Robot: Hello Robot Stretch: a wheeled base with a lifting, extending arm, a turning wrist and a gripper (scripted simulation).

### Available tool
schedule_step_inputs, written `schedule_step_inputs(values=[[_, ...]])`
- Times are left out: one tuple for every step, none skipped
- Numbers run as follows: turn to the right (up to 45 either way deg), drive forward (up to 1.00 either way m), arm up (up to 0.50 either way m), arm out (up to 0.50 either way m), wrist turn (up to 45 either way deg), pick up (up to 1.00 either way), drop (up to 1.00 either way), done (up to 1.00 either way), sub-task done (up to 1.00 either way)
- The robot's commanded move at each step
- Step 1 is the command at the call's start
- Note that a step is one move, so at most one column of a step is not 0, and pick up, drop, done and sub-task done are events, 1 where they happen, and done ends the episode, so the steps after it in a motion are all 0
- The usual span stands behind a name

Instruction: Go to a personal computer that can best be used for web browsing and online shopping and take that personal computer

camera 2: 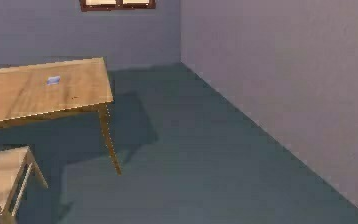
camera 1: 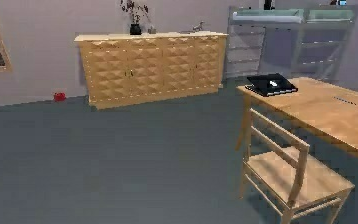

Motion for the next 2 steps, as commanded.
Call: schedule_step_inputs(values=[[0.0,0.8,0.0,0.0,0.0,0.0,0.0,0.0,0.0],[-45.0,0.0,0.0,0.0,0.0,0.0,0.0,0.0,0.0]])
